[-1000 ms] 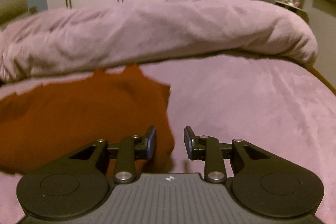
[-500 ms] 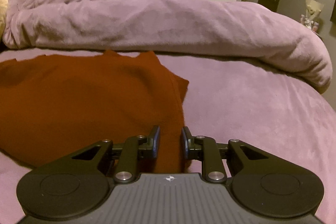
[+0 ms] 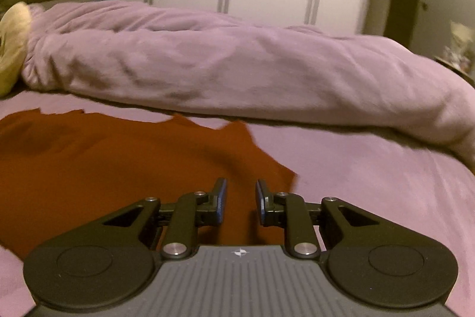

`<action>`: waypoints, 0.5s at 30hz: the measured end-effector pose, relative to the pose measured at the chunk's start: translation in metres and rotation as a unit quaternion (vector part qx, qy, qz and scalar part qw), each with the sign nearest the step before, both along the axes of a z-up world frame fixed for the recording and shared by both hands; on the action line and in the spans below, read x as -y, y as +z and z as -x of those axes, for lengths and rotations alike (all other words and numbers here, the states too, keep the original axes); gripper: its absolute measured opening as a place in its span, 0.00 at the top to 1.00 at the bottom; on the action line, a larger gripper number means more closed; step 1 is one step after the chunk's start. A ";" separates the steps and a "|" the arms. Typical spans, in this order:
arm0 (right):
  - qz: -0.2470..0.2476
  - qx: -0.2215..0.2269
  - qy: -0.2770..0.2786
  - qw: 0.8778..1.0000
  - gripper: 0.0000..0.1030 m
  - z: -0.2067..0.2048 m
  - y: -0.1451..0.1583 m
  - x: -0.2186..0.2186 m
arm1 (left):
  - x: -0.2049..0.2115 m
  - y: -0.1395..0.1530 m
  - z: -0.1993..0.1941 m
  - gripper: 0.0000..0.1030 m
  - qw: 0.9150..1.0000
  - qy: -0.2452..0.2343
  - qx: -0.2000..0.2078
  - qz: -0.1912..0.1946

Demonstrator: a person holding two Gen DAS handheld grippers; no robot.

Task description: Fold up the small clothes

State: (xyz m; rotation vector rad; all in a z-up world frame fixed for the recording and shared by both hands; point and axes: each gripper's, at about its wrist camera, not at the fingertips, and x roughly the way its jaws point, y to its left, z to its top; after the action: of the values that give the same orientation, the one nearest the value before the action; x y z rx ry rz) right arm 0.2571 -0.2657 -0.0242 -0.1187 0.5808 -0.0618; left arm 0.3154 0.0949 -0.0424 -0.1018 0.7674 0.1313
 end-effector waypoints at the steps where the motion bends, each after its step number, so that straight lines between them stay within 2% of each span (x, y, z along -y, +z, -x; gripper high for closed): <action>1: 0.003 -0.002 0.005 1.000 0.81 -0.008 -0.003 -0.003 | 0.005 -0.002 -0.004 0.26 1.000 -0.009 0.002 -0.005; 4: 0.033 -0.030 0.005 0.999 0.81 -0.030 -0.015 -0.007 | 0.013 -0.011 -0.012 0.19 0.999 -0.035 0.002 -0.003; 6: 0.064 -0.049 -0.003 0.997 0.81 -0.039 -0.025 -0.006 | 0.012 -0.020 -0.018 0.17 0.999 -0.042 -0.015 0.000; 8: 0.111 -0.059 -0.036 0.991 0.81 -0.045 -0.033 -0.003 | 0.005 -0.028 -0.021 0.20 0.999 -0.016 -0.031 -0.019; 9: 0.119 -0.063 -0.056 0.989 0.81 -0.046 -0.034 0.003 | -0.003 -0.030 -0.020 0.22 0.999 0.014 -0.038 -0.024; 12: 0.074 -0.055 -0.080 0.993 0.80 -0.028 -0.018 0.012 | -0.034 -0.022 -0.009 0.24 0.996 0.075 -0.028 0.034; 13: 0.076 -0.045 -0.077 0.993 0.80 -0.019 -0.014 0.008 | -0.042 -0.021 -0.005 0.24 0.995 0.085 -0.030 0.039; 15: 0.074 -0.028 -0.064 0.995 0.79 0.009 -0.007 -0.002 | -0.054 -0.022 0.002 0.23 0.995 0.074 -0.038 0.051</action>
State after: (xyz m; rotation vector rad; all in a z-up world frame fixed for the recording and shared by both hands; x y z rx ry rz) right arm 0.2484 -0.2638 -0.0313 -0.2271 0.6387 -0.2259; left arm 0.3139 0.1489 -0.0647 -0.2529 0.8423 0.2372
